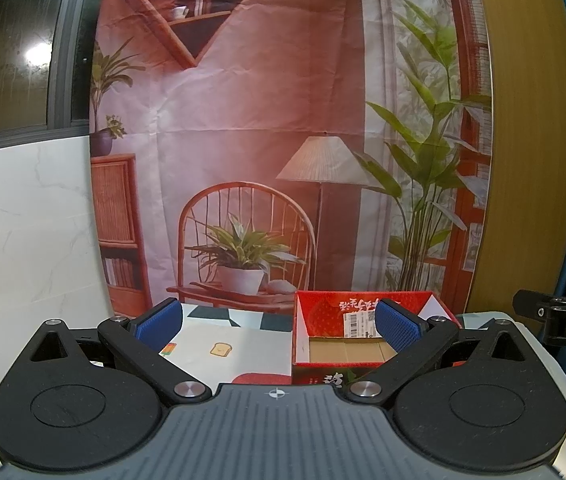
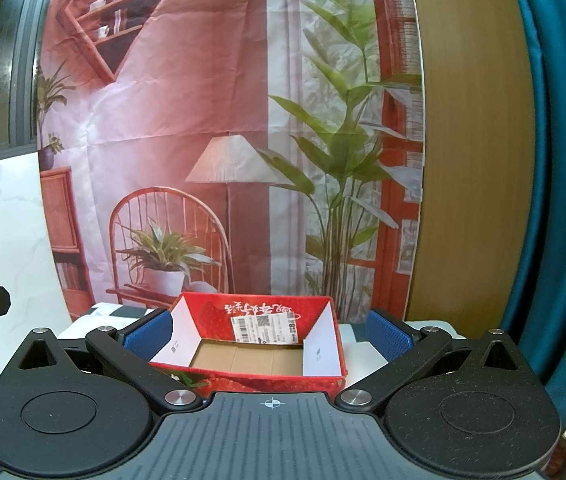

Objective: Organize soft objects
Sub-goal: 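Move the left tool down toward the orange floral pouch in the pile, then close the left gripper on the orange floral pouch, then lift the orange floral pouch with the left gripper over the red box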

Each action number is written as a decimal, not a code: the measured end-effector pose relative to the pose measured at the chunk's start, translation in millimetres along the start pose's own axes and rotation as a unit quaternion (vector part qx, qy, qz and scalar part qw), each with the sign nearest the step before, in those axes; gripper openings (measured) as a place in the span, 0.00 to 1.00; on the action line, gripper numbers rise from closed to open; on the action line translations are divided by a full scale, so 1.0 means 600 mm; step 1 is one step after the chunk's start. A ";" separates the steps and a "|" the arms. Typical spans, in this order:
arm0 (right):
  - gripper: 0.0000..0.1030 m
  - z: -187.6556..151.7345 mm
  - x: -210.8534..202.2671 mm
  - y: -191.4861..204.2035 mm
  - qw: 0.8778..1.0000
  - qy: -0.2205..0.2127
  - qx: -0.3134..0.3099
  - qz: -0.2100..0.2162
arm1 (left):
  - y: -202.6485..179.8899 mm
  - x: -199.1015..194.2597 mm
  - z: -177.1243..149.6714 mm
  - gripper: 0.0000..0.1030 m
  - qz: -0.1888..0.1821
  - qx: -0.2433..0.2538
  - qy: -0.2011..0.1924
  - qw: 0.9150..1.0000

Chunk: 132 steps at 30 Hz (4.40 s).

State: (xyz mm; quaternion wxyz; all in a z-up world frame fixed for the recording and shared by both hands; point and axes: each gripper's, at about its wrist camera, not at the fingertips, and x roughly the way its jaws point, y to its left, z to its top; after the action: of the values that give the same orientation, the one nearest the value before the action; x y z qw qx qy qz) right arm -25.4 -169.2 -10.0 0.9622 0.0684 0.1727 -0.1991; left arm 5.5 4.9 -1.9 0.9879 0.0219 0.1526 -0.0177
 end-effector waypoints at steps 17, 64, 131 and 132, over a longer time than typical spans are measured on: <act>1.00 -0.039 0.026 -0.009 0.998 -0.003 0.043 0.037 | 0.014 0.059 -0.048 1.00 0.027 0.002 0.043 0.999; 1.00 -0.295 0.135 0.017 0.984 0.154 -0.010 0.084 | 0.014 0.174 -0.288 0.89 -0.101 -0.019 0.238 0.966; 0.14 -0.325 0.157 -0.015 0.965 0.197 0.079 0.153 | -0.002 0.204 -0.350 0.30 -0.208 -0.016 0.244 0.947; 0.14 -0.320 0.153 -0.015 0.966 0.192 0.078 0.155 | 0.000 0.202 -0.346 0.30 -0.208 -0.018 0.236 0.949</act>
State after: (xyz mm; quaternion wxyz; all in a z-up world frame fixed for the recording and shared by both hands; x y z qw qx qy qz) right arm -8.4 -171.8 -222.5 0.9220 0.2060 0.3250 -0.0431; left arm 58.4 11.6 -236.3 0.8981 -0.0246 0.3831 -0.2144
